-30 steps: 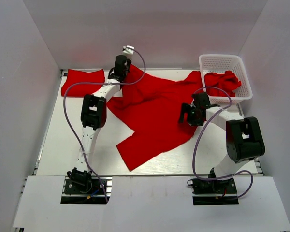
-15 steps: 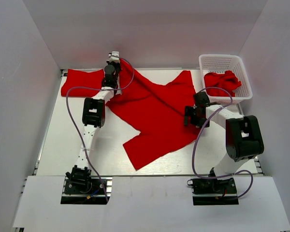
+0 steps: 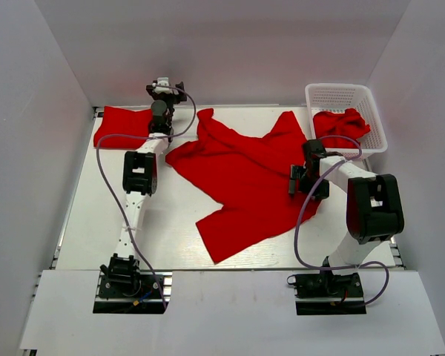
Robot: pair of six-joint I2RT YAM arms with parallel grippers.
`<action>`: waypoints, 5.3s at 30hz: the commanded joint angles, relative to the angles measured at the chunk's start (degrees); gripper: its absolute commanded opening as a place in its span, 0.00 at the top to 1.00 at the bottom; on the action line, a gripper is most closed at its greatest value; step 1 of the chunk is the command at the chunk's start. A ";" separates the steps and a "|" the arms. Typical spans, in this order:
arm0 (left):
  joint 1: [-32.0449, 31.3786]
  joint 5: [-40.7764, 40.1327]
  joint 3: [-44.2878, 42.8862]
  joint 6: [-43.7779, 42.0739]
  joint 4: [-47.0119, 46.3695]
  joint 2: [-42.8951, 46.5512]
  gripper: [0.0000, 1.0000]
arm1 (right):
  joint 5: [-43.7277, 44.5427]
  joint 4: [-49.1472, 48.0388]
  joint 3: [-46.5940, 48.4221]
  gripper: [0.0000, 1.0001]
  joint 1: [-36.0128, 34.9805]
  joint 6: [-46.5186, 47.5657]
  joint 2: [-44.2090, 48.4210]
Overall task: Fold and stack the t-shirts
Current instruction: Flatten out the tshirt
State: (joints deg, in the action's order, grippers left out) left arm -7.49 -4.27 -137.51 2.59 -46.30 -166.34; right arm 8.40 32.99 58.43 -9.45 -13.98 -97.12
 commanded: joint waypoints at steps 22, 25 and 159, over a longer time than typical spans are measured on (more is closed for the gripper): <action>-1.13 1.10 66.38 4.62 52.99 66.22 0.00 | -11.13 -5.12 0.19 0.10 -12.59 3.88 15.73; -1.65 4.26 73.16 3.49 50.61 69.49 0.00 | -13.75 -8.37 -1.48 0.10 -15.15 1.86 15.38; -8.33 5.86 113.87 34.68 73.99 114.57 1.00 | -7.78 -2.84 -23.37 0.27 -31.41 -19.42 21.98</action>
State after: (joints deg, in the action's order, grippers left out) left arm -15.59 2.33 -22.52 37.91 27.05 -53.12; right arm 1.34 35.44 36.05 -40.07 -31.07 -73.19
